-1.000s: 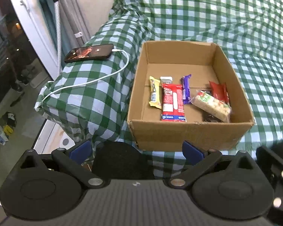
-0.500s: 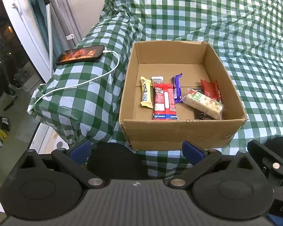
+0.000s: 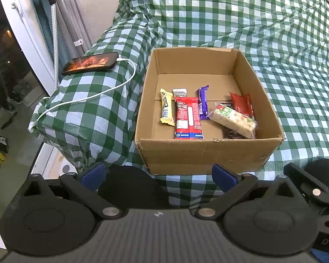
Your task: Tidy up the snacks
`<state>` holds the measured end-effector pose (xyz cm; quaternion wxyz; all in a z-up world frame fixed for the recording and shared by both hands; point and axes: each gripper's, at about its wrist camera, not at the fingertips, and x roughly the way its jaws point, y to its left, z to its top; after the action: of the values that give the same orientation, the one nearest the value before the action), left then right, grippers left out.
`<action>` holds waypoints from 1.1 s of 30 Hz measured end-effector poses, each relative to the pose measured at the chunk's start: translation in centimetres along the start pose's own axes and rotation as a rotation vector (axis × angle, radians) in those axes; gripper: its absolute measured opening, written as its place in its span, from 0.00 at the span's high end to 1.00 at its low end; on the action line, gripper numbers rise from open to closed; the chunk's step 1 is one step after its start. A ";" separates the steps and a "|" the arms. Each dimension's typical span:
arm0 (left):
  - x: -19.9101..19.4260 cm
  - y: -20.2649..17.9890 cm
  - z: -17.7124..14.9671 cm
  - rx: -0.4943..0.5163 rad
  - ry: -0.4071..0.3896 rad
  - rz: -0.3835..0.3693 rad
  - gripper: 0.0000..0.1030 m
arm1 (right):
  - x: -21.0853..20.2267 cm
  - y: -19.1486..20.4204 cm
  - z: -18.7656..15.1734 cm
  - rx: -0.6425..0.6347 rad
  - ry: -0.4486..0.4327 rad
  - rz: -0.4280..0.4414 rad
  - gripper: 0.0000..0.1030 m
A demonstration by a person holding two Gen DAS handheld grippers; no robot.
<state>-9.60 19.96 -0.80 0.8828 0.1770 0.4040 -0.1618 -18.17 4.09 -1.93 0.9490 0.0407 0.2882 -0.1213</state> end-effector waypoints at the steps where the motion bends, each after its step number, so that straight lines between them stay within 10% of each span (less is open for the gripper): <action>1: 0.0 0.0 0.0 0.000 0.000 0.000 0.00 | 0.0 0.0 0.0 0.000 0.000 0.000 0.01; 33: -0.6 -0.4 0.0 0.017 -0.006 -0.002 0.00 | -0.2 -0.4 -0.1 0.013 -0.025 -0.016 0.00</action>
<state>-10.13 19.67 -0.41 0.8823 0.1836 0.4000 -0.1667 -18.44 3.79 -1.92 0.9512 0.0430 0.2760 -0.1314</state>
